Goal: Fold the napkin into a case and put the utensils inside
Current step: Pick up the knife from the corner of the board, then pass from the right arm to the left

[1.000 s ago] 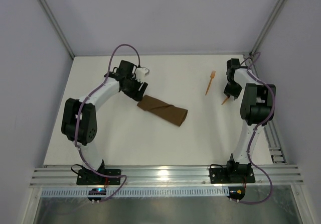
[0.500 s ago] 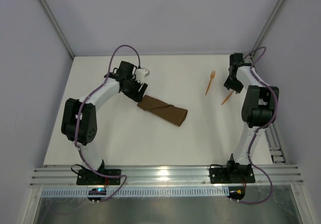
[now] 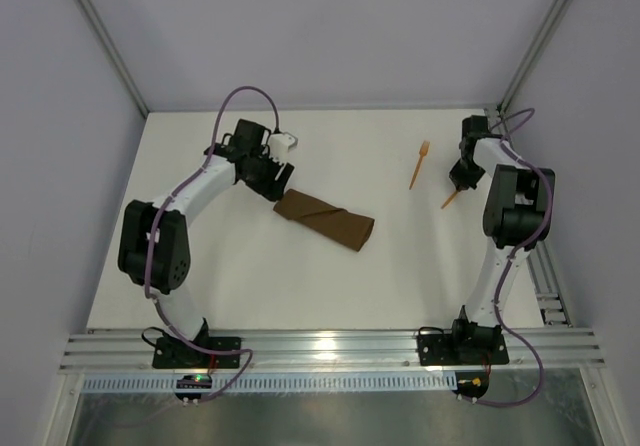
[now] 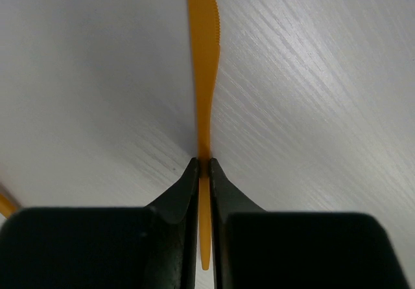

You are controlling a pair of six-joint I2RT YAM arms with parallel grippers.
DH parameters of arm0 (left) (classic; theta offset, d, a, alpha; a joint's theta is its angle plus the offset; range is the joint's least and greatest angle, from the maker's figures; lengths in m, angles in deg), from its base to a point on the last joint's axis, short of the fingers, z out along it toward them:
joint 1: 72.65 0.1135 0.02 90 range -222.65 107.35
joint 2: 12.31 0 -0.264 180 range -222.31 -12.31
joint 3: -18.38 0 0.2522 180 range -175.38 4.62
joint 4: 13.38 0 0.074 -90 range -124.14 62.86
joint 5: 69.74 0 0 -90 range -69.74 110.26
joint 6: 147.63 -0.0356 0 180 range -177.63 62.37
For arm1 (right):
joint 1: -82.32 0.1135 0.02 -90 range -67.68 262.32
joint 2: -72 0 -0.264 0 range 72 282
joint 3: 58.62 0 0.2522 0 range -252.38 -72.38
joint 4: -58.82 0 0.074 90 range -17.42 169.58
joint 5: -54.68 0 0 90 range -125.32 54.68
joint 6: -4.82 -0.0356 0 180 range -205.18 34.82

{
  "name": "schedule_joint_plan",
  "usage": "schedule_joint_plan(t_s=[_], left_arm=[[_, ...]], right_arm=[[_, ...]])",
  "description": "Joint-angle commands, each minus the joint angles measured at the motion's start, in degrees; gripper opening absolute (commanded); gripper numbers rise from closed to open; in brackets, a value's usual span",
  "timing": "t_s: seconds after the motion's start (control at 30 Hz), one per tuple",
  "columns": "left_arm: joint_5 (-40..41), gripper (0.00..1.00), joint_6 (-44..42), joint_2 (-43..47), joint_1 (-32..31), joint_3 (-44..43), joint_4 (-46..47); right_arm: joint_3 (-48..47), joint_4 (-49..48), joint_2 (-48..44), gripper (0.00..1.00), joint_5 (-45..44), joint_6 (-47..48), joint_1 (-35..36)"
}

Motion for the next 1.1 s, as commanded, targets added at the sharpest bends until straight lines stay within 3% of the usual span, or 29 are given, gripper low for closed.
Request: schedule_joint_plan(t_s=[0.0,0.4,0.53,0.67,0.73,0.9,1.07], left_arm=[[-2.6,0.66,-0.9,2.9,-0.2,-0.5,0.4],[-10.6,0.65,-4.5,4.6,-4.3,-5.3,-8.0],[-14.6,0.65,-5.6,4.2,-6.2,-7.7,-11.5],[-17.2,0.66,-6.0,4.2,-8.5,-9.8,-13.8],[-20.2,0.68,-7.0,4.5,-10.5,-11.0,-14.8],[-27.0,0.72,-5.1,3.3,-12.0,-15.4,-16.3],[-28.6,0.75,-2.5,3.1,-12.0,-15.9,-14.6]], right_arm=[[4.6,0.5,-2.7,0.03,2.3,-0.8,-1.3],[19.1,-8.9,-22.1,0.03,3.6,-4.4,-0.6],[23.4,-9.5,-29.5,0.03,1.9,-6.8,3.3],[25.8,-9.6,-37.5,0.03,0.2,-13.4,16.2],[28.5,-14.5,-42.3,0.03,0.2,-19.3,21.5],[29.3,-20.5,-45.5,0.03,-3.8,-27.0,36.1],[28.1,-22.7,-46.6,0.03,-8.5,-29.8,44.6]])
